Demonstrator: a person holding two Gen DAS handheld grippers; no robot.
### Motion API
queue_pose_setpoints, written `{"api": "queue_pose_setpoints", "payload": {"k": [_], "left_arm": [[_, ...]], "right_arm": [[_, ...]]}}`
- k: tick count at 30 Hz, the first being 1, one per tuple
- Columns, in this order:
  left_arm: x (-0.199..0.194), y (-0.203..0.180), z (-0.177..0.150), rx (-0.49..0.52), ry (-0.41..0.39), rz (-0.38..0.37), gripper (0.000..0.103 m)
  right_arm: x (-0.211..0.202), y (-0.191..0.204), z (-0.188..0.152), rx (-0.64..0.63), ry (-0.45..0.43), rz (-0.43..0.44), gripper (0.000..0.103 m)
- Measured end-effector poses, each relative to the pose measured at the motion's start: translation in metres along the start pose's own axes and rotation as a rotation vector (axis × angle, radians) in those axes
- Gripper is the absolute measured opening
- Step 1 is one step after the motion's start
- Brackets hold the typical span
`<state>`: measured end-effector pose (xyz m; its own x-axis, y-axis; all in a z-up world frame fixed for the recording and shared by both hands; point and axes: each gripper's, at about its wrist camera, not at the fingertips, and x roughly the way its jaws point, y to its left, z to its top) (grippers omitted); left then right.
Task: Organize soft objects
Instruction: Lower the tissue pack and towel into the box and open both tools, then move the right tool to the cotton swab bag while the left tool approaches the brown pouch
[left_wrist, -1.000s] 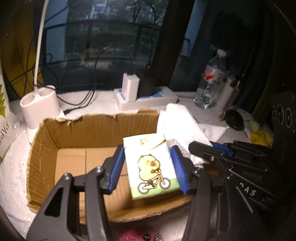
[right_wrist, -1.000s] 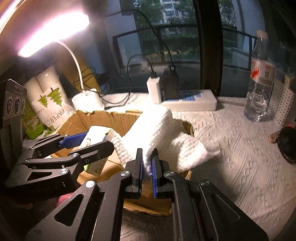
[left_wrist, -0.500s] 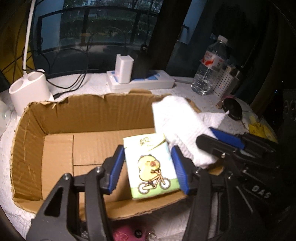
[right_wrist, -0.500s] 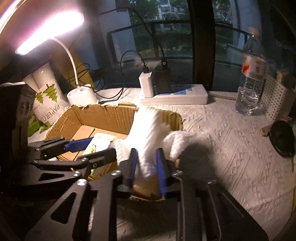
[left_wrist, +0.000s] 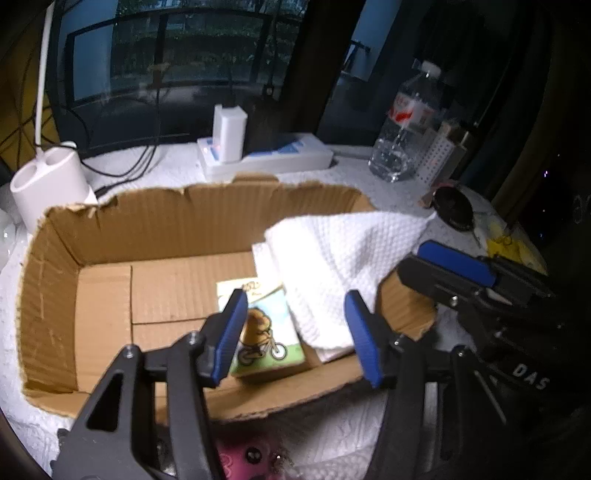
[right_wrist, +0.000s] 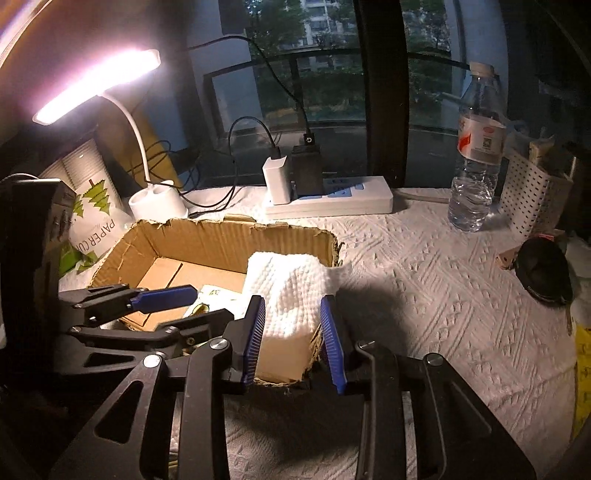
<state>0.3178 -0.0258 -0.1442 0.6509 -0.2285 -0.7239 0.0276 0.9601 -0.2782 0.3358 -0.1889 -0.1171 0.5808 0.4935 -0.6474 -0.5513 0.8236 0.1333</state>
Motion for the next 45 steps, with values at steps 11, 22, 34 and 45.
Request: {"api": "queue_pose_setpoints", "payload": {"k": [11,22,34,45], "left_arm": [[-0.040,-0.004,-0.001,0.007,-0.083,0.026,0.067],[-0.086,0.003,-0.017,0.002,-0.146,0.031,0.074],[-0.124,0.019,-0.044,-0.019,-0.185,0.043,0.076],[-0.150,0.035,-0.072,-0.028,-0.203,0.057,0.076]], "right_arm": [[-0.022,0.014,0.000,-0.019,-0.027,-0.012,0.033],[-0.050,0.040,-0.007,-0.036,-0.053,-0.032,0.044],[-0.070,0.073,-0.020,-0.061,-0.062,-0.041,0.050],[-0.077,0.096,-0.035,-0.062,-0.047,-0.048,0.051]]}}
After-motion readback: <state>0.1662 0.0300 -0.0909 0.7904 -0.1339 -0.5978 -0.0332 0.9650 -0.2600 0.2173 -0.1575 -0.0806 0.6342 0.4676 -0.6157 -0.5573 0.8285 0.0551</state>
